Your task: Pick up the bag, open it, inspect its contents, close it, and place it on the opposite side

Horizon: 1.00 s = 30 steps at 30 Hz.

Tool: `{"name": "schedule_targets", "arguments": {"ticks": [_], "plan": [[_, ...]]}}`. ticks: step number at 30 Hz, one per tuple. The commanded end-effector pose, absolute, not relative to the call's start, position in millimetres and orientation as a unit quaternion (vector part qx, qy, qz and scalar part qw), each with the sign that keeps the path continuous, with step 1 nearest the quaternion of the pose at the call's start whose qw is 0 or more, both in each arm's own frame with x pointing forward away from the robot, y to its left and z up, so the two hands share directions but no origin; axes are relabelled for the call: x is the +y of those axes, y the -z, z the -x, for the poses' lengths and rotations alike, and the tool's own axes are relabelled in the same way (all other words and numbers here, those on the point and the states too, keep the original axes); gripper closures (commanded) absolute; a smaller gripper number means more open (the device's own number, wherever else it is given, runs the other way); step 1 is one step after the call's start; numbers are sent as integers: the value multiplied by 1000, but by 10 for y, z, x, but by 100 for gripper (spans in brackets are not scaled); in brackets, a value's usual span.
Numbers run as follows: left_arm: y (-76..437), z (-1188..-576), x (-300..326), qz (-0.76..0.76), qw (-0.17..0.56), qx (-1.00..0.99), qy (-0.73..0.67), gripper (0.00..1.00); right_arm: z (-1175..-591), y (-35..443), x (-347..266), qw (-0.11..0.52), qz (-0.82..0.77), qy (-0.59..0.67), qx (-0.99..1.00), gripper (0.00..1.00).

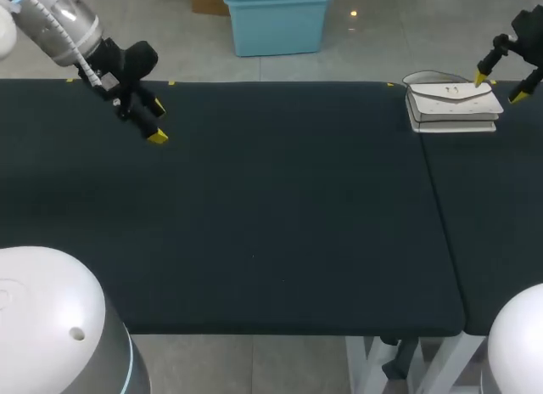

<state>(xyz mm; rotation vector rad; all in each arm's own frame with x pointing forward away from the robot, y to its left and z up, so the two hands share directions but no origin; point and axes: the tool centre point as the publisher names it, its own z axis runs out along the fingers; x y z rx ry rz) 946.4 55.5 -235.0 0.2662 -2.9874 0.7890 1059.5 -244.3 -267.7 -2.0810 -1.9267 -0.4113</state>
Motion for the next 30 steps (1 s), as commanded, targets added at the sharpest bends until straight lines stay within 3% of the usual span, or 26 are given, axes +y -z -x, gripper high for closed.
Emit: {"name": "schedule_targets", "arguments": {"ticks": [1, 17, 30], "plan": [[2363, -9541, 592, 36, 56, -960, -271, 0, -10724, 2802, -2497, 135, 727, 137, -659, 0], [2610, -9631, 541, 26, -2, -950, -311, 0, -10994, 3113, -2737, 131, 739, 137, -646, 0], [2697, -9674, 518, 44, 3, -950, -309, 0, -11257, 3420, -2983, 140, 749, 139, -632, 0]]}}
